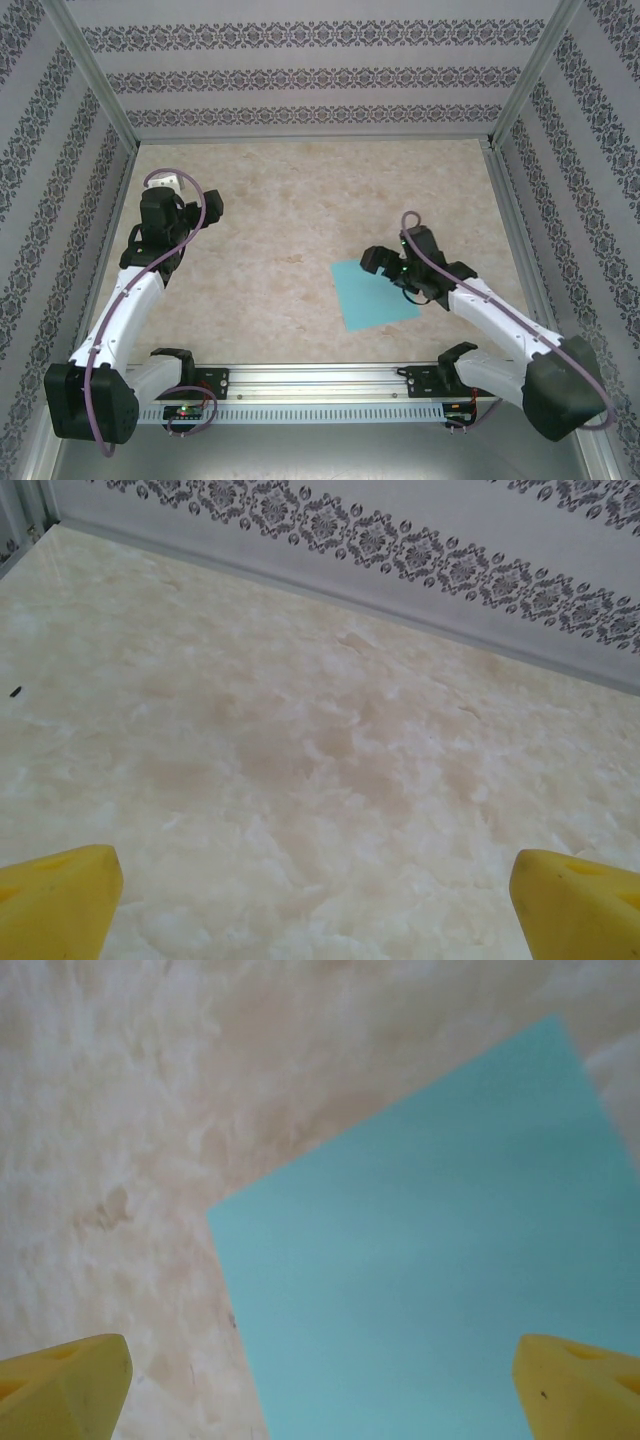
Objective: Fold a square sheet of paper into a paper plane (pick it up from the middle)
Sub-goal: Move the square sheet of paper to the center of the table.
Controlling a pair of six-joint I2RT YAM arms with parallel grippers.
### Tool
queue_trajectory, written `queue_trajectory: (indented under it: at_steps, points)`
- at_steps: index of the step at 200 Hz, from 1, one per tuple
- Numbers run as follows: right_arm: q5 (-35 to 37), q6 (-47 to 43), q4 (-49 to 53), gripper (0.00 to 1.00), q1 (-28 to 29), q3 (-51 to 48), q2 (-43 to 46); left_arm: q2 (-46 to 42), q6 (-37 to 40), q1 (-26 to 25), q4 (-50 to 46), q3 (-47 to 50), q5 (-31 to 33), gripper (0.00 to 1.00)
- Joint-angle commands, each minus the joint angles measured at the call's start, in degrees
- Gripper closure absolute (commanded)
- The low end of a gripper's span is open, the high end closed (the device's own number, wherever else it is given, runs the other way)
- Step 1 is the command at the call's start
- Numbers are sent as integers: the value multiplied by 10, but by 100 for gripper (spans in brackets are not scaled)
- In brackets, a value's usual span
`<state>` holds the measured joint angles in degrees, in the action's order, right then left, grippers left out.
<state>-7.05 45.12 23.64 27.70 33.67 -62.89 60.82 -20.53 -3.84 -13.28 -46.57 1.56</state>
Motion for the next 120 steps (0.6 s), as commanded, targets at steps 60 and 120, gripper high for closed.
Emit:
queue_trajectory:
  at_steps: [60, 120]
  points:
    - [15, 57, -45, 2, 69, 30, -149, 2, -11, -5, 0, 4, 1, 0]
    - [22, 47, -82, 3, 70, 88, -262, 12, -17, -5, 0, 2, -14, 0]
